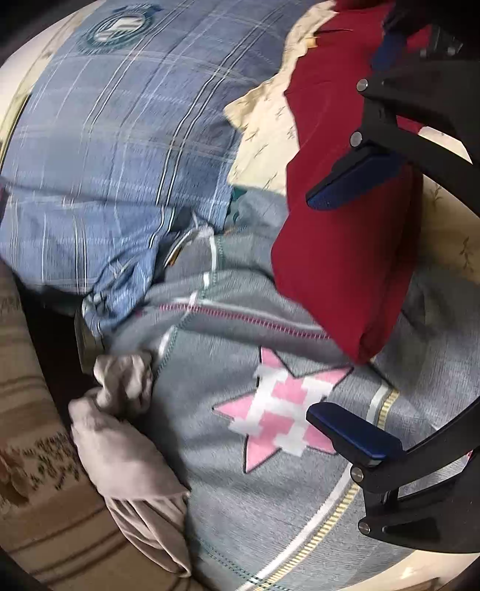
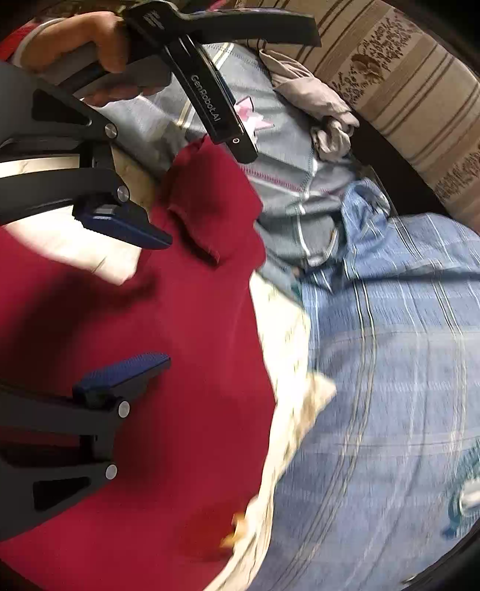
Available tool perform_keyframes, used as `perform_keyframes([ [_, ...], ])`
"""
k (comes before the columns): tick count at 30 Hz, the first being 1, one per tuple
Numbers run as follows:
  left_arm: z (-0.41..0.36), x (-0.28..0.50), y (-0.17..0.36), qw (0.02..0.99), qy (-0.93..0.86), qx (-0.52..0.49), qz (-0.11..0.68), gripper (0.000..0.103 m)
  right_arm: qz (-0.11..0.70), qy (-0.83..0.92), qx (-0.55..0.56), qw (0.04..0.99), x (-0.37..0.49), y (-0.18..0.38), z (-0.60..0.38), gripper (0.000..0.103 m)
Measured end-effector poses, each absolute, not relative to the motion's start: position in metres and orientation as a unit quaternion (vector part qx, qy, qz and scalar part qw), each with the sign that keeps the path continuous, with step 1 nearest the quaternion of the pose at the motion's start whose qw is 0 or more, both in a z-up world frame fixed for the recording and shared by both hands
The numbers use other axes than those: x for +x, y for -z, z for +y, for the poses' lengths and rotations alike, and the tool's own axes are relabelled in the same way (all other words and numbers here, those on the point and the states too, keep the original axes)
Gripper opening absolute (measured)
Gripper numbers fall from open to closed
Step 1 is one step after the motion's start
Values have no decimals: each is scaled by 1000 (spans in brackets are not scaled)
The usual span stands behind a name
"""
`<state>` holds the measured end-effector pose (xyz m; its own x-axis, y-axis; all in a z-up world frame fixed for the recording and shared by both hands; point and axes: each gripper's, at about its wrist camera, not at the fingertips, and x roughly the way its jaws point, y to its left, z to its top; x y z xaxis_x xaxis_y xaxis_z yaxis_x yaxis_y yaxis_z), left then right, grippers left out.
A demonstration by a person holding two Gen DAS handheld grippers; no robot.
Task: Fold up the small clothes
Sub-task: 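Grasp the sweater side edge with the right tool and fold it across the body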
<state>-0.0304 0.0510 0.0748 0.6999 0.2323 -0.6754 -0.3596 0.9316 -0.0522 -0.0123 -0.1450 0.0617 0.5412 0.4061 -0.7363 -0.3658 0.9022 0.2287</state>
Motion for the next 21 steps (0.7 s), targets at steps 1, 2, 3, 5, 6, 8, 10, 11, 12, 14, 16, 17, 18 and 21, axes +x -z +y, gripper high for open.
perform_keyframes([
  [1,53,-30,-75,917,-166,-91,351,103,428,-226,30,874,-10,-60,-143,60],
  [2,55,-30,-75,917,-169,-91,349,103,433,-239,44,868,-4,-57,-137,61],
  [3,57,-30,-75,917,-172,-93,348,103,438,-251,59,861,1,-54,-132,61],
  [5,60,-31,-75,916,-176,-97,348,103,453,-261,70,850,11,-46,-123,61],
  [6,61,-29,-74,915,-176,-100,350,103,461,-260,72,845,17,-40,-117,61],
  [8,61,-28,-73,912,-177,-103,355,103,466,-261,76,842,23,-34,-109,61],
  [10,62,-26,-72,911,-178,-106,357,103,461,-268,80,842,29,-33,-100,55],
  [11,61,-26,-72,911,-178,-106,356,103,461,-273,79,841,30,-33,-96,42],
  [12,61,-25,-72,911,-178,-107,355,103,463,-275,75,839,31,-32,-93,35],
  [14,61,-24,-72,912,-179,-107,354,103,461,-275,60,841,31,-33,-89,5],
  [16,62,-24,-72,911,-181,-109,353,103,449,-276,47,849,23,-43,-93,5],
  [17,63,-25,-72,911,-182,-113,351,103,441,-275,45,853,19,-49,-98,5],
  [18,65,-27,-74,912,-184,-119,346,103,428,-275,48,859,13,-60,-107,5],
  [21,72,-34,-81,917,-188,-143,321,103,382,-269,54,883,-8,-100,-145,5],
])
